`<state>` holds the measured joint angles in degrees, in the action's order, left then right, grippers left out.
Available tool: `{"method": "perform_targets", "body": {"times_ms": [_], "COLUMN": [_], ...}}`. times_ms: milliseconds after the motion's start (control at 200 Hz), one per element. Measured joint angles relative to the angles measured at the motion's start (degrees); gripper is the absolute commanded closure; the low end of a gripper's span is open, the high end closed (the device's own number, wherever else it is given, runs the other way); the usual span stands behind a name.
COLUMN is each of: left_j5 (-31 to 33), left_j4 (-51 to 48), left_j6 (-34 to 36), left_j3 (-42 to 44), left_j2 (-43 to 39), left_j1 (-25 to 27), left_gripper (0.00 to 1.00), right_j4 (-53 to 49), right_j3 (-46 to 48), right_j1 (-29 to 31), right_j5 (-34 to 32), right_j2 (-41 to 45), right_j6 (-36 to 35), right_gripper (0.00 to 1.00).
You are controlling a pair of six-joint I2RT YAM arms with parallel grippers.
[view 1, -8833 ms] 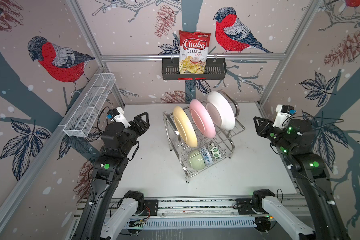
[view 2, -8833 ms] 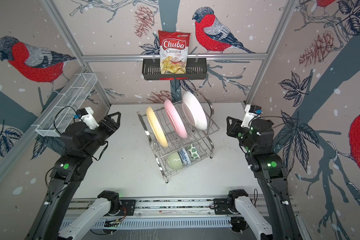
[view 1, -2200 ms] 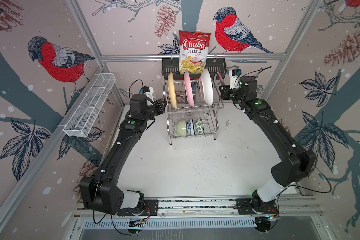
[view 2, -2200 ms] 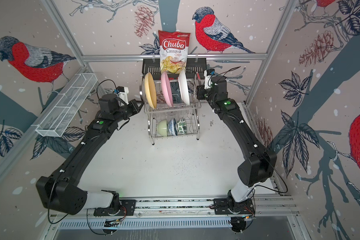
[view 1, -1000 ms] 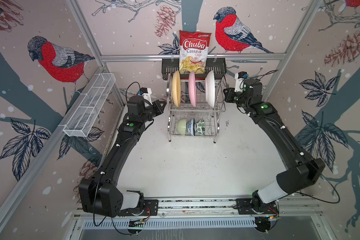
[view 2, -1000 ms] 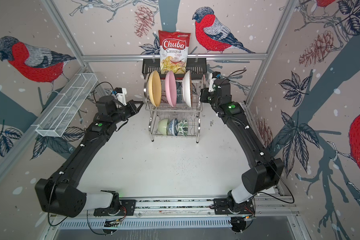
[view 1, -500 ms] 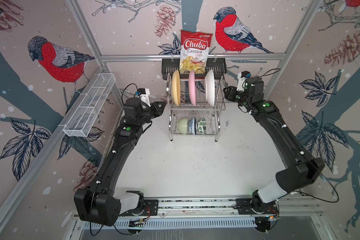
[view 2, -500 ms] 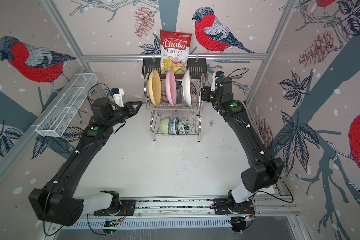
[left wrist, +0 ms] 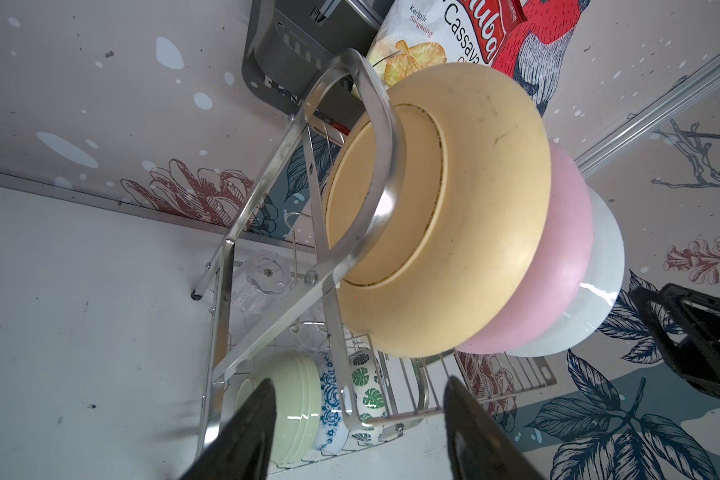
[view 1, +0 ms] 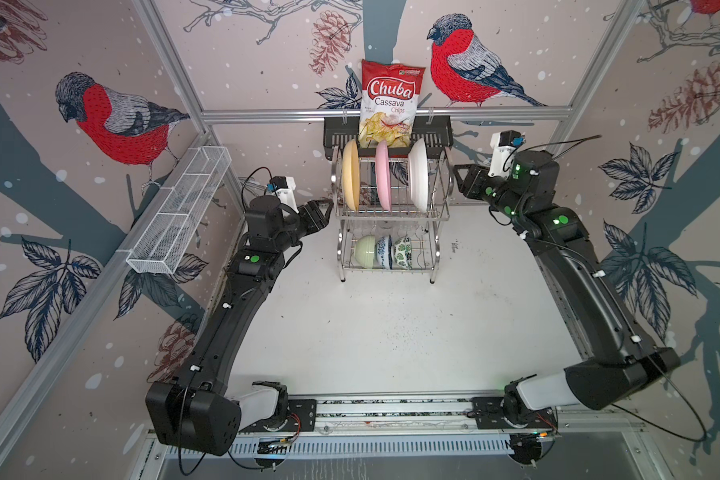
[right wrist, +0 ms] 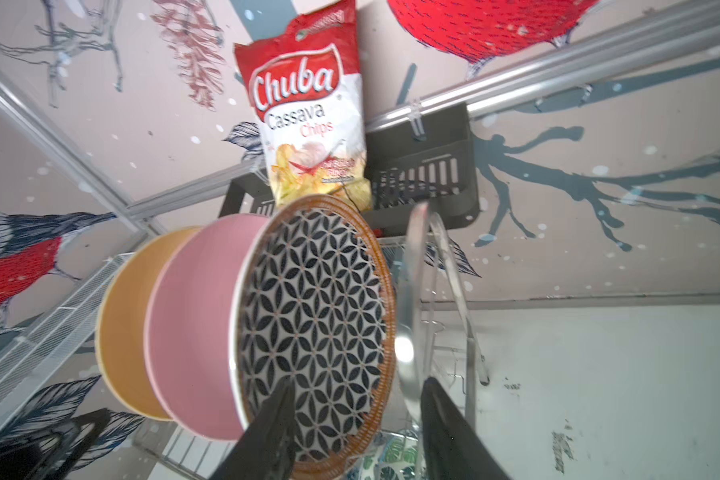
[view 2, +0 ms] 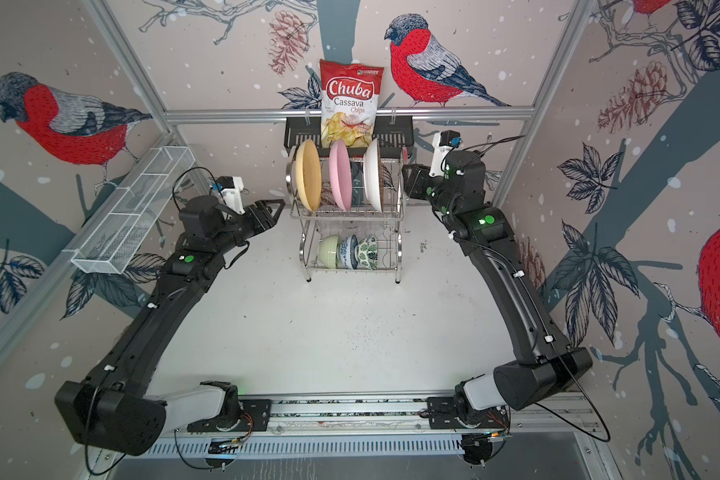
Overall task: Unload the mixed dishes from the dish rack
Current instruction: 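Lower the right gripper onto the white patterned plate rim and close it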
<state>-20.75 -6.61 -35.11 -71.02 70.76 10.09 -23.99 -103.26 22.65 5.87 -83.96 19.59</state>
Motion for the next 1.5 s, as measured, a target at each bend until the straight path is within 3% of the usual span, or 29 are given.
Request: {"method": "perform_targets", "body": {"times_ms": [400, 570, 991, 1496], "left_j5": [0.3, -0.7, -1.9, -3.1], "left_j4": [1.6, 1.5, 1.2, -0.3], "left_j6": [-1.9, -2.1, -1.8, -0.6], "left_j3": [7.3, 8.9, 11.8, 13.5], "left_j2": [-5.2, -6.0, -8.6, -10.0], "left_j1": [0.0, 0.2, 0.5, 0.6], "left_gripper": [0.33, 0.33, 0.33, 0.33], "right_j4": [-1.0, -1.2, -3.5, -0.3], "right_j3": [-7.8, -8.0, -14.2, -9.1], "right_j1": [3.1, 3.2, 3.3, 3.8], "right_j5": [11.7, 12.2, 12.7, 11.6], "right_j2": [-8.2, -10.6, -17.3, -16.0], "right_j6": [-4.4, -4.6, -4.6, -4.5], "right_gripper": [0.5, 0.6, 0.72, 0.82]}}
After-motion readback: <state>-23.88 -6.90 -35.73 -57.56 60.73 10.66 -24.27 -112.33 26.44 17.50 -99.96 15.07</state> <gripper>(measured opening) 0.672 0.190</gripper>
